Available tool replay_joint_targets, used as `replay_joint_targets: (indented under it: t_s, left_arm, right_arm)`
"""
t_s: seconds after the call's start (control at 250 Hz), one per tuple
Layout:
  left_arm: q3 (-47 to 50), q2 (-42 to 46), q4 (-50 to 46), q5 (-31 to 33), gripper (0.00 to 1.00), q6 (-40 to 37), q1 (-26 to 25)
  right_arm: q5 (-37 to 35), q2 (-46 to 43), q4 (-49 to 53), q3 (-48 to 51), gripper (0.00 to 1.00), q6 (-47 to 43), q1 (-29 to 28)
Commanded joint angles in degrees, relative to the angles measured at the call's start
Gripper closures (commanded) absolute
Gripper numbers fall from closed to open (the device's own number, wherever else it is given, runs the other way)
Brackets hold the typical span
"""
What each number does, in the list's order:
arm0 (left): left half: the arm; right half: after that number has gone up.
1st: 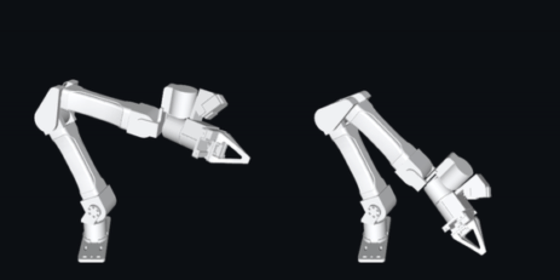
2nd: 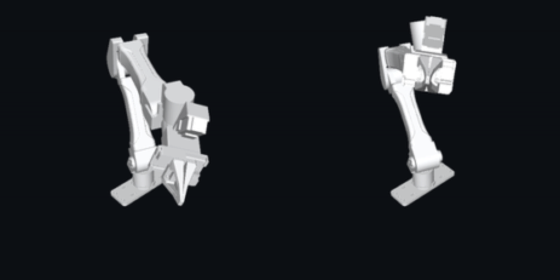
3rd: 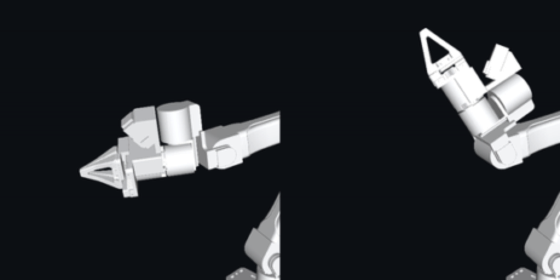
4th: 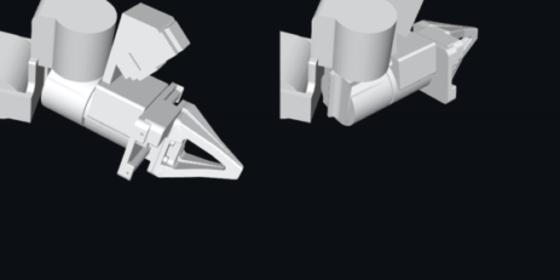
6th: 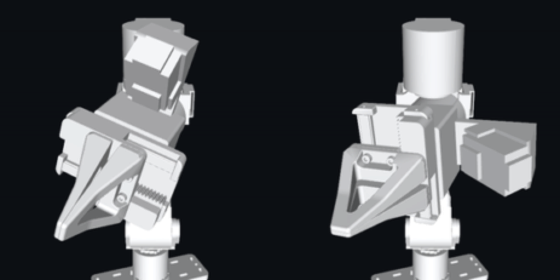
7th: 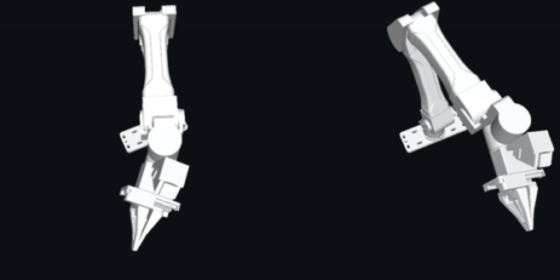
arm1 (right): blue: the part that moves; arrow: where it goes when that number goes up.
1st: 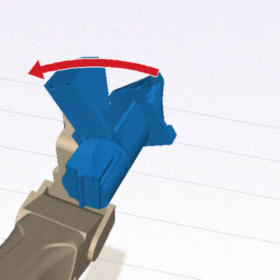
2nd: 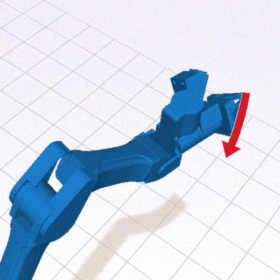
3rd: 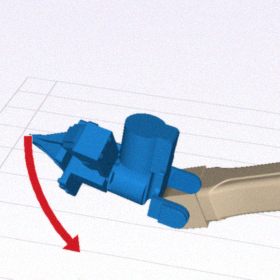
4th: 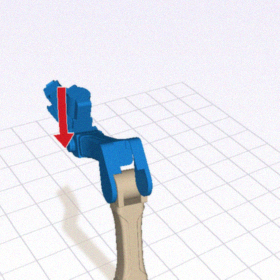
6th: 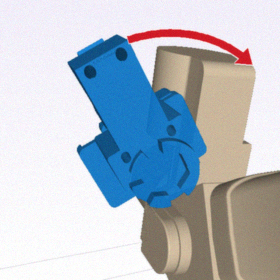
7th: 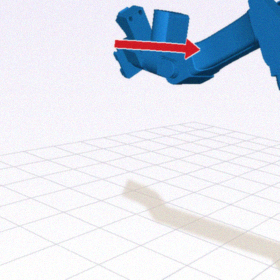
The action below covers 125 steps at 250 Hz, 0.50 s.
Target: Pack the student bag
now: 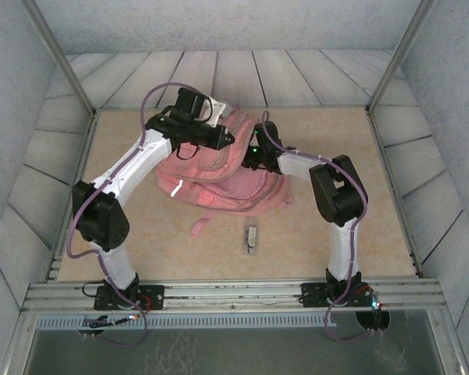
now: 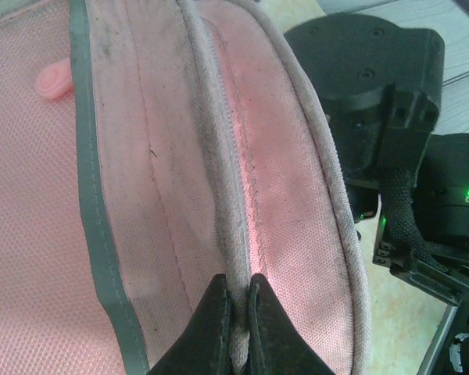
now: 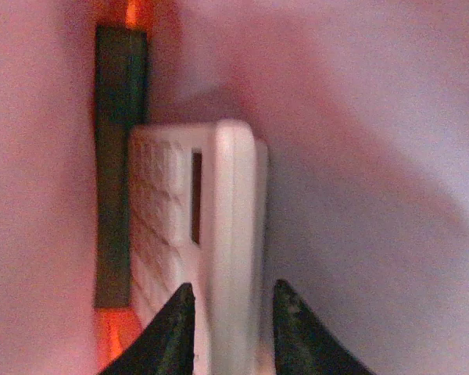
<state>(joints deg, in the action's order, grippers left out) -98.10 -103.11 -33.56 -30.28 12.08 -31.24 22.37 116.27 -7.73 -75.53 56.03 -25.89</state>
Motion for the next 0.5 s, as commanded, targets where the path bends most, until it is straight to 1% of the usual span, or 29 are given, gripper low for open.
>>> replay_joint_targets:
  t_s: [0.0,0.056,0.104,0.196,0.252,0.328,0.496]
  left_arm:
    - [-0.1,2.6,5.2,-2.7,1.00,-1.0,-0.3]
    - [0.0,2.1,5.0,-3.3,1.00,-1.3,-0.3]
    - [-0.1,1.4,5.1,-3.6,1.00,-1.2,-0.3]
    - [-0.3,0.1,5.6,-4.7,1.00,-1.2,-0.4]
    - [-0.3,-0.9,5.2,-4.9,1.00,-1.6,-0.5]
    - [0.2,-2.3,4.4,-5.2,1.00,-3.5,-0.6]
    - [2.1,-6.2,4.7,-8.0,1.00,-4.6,-1.0]
  right_arm:
    - [0.5,-7.3,-0.4,5.5,0.63,-2.9,1.2]
    - [1.3,-10.3,-0.7,8.4,0.55,-3.5,2.3]
    - [2.2,-12.6,-0.1,10.4,0.52,-4.3,3.1]
    - [3.2,-17.3,3.3,13.6,0.50,-7.4,4.7]
    - [2.5,-20.9,6.2,15.6,0.50,-9.9,5.5]
    - [0.1,-26.3,11.5,17.9,0.50,-13.7,6.8]
    - [-9.2,-37.0,23.5,21.7,0.50,-20.4,9.4]
